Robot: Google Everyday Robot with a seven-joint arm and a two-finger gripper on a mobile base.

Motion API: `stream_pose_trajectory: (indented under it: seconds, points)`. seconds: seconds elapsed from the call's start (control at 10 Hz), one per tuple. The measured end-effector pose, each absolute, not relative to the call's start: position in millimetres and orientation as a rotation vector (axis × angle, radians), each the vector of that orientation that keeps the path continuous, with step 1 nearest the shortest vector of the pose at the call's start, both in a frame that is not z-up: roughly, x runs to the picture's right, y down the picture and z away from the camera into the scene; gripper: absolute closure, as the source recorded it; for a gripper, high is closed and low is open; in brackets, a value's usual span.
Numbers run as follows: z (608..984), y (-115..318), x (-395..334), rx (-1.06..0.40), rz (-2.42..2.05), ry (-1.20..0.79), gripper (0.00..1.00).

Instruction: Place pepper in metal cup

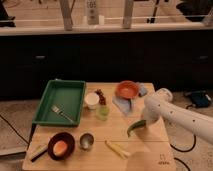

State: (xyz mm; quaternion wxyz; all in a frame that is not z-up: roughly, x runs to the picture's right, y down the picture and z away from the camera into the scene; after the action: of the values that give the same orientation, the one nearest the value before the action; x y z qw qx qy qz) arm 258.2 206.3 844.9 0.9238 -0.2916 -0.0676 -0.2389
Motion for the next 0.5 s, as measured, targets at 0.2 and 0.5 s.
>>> stream_pose_trajectory:
  seconds: [0.2,0.5]
  points:
    - [830.7,200.7,259.0,-0.588,-0.505,-0.133,0.98]
    - [806.0,187.5,251.8,-0.564,-0.534,-0.134,0.99]
